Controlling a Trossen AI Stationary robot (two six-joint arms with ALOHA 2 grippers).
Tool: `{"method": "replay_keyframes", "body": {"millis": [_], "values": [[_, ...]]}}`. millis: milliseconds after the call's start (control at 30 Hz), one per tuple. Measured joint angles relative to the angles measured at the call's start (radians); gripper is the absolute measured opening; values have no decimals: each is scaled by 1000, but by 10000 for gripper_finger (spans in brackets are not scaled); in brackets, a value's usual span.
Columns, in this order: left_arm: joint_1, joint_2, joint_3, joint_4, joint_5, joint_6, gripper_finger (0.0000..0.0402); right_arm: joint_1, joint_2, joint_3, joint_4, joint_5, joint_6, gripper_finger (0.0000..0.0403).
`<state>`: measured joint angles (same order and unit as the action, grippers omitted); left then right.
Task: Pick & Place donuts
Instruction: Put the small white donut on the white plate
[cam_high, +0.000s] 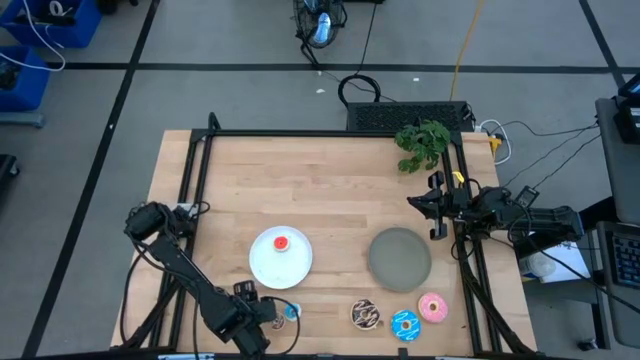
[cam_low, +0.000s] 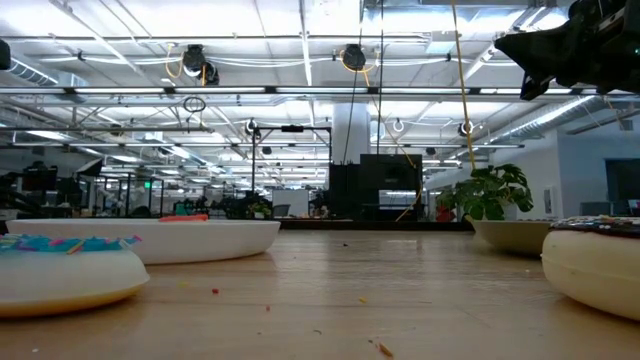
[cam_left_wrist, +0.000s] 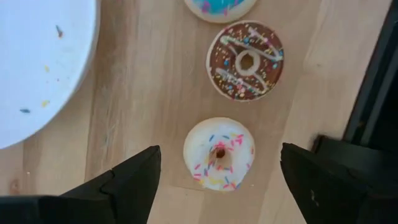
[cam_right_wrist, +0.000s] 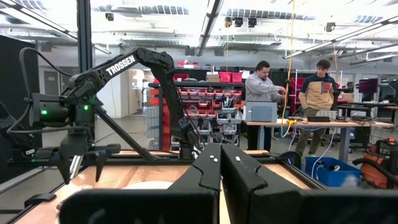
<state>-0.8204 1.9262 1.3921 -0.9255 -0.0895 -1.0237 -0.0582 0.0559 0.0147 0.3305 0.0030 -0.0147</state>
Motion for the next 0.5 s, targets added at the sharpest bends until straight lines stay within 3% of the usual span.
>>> {"method": "replay_keyframes", "body": {"millis": [500], "values": [[0,53,-2,15,11,53,328,0,0,0,0,0,0,0]]}}
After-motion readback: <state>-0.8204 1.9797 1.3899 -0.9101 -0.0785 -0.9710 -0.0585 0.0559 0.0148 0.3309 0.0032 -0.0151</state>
